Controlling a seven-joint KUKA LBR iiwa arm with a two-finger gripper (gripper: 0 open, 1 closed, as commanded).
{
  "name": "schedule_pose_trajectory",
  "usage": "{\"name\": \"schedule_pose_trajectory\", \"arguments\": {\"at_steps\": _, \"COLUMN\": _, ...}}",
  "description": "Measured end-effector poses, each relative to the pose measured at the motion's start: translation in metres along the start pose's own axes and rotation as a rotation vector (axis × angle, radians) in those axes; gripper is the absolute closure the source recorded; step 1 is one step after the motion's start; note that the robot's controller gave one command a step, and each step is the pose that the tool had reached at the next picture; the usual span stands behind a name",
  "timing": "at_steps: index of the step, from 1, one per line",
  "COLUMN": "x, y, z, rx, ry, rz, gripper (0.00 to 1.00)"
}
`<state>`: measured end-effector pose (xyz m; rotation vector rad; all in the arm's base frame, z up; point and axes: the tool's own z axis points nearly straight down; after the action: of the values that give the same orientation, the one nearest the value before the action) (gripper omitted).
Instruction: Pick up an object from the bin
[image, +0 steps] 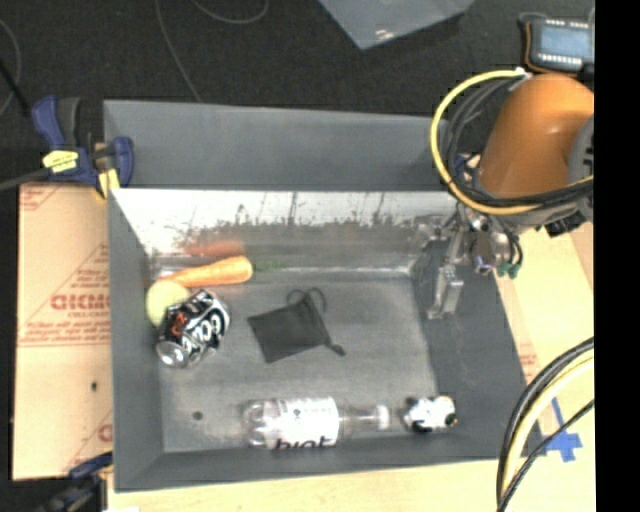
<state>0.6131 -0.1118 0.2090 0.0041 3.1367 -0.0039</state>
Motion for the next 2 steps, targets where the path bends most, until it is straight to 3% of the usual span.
{"name": "schedule_pose_trajectory", "arguments": {"at_steps": 1, "x": -0.008, "y": 0.075, "z": 0.07, "rx": -0.002, "ry": -0.002, "rz": 0.061, "gripper": 0.0}}
{"name": "schedule_pose_trajectory", "arguments": {"at_steps": 2, "x": -0.021, "y": 0.097, "z": 0.089, "rx": -0.006, "ry": 0.008, "rz": 0.134, "gripper": 0.0}}
